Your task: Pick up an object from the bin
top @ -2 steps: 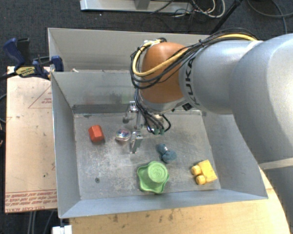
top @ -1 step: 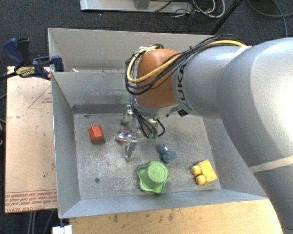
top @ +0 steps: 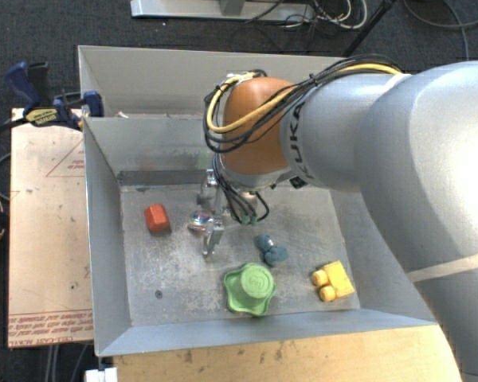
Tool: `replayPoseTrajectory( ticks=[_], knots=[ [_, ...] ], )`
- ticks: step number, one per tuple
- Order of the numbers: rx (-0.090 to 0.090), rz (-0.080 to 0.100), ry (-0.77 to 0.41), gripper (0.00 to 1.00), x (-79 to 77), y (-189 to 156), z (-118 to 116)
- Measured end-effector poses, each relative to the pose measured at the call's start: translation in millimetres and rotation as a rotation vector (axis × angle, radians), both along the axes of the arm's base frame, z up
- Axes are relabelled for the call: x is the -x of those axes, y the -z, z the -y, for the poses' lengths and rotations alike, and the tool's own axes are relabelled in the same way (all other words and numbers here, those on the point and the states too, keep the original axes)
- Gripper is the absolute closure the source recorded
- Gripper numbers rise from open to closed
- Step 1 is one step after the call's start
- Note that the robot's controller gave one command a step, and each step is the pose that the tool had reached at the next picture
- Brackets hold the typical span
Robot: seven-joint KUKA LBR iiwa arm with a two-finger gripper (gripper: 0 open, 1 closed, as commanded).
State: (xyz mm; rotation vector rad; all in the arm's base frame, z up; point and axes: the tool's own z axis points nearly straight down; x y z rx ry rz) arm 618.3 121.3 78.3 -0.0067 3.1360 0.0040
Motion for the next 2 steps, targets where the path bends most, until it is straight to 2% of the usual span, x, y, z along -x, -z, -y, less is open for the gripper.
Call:
replayPoseTrajectory(
  ticks=[1,2],
  knots=[
    [-0.002,-0.002,0.0,1.0,-0.2,-2,-1],
    [-0.001,0.004,0.0,1.0,-2.5,-59,-2]
  ],
)
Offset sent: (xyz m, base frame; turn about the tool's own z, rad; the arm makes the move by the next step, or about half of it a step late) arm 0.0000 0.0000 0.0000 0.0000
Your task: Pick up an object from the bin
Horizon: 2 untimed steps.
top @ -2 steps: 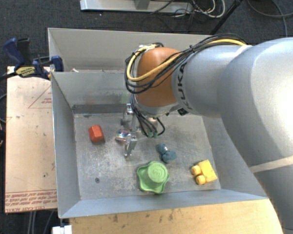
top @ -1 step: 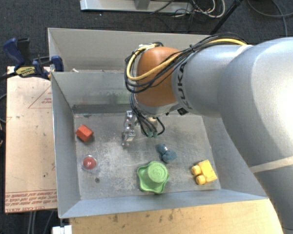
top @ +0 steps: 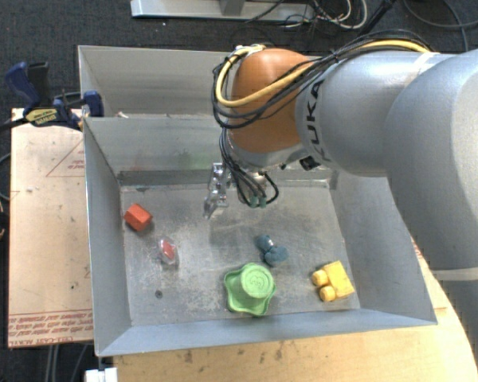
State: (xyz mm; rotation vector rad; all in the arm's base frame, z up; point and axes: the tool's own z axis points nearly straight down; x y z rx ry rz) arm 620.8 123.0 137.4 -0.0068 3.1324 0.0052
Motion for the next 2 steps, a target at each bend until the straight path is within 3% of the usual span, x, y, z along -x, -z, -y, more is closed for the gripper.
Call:
replayPoseTrajectory(
  ticks=[2],
  knots=[
    [0.001,-0.004,0.0,1.0,-1.9,-28,-1]
  ],
)
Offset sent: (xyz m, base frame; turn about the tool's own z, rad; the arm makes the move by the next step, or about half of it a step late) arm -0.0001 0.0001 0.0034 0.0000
